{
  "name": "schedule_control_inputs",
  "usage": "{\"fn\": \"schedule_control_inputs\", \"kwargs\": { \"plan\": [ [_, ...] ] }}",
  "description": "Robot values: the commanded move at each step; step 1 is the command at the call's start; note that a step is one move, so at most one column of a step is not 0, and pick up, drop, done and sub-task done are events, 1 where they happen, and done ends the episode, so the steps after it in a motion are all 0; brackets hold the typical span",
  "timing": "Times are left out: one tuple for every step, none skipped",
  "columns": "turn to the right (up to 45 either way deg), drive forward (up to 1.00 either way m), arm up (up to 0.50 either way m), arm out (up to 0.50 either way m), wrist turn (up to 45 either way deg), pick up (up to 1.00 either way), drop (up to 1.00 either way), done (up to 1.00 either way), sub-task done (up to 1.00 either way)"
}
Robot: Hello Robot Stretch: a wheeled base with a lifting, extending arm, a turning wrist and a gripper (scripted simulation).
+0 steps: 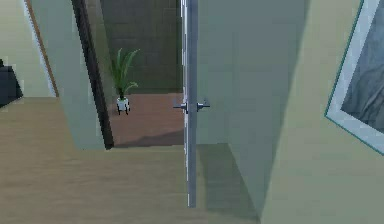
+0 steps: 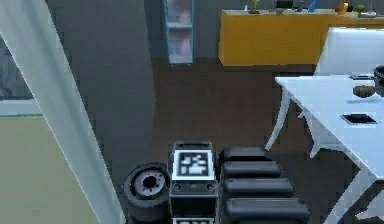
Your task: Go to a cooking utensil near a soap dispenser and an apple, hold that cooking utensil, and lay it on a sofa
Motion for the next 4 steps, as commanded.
{"fn": "schedule_control_inputs", "kwargs": {
  "plan": [
    [6.0,0.00,0.00,0.00,0.0,0.00,0.00,0.00,0.00],
    [0.0,0.35,0.00,0.00,0.0,0.00,0.00,0.00,0.00],
    [-42.0,0.00,0.00,0.00,0.0,0.00,0.00,0.00,0.00],
    [0.0,0.50,0.00,0.00,0.0,0.00,0.00,0.00,0.00]
  ]
}}
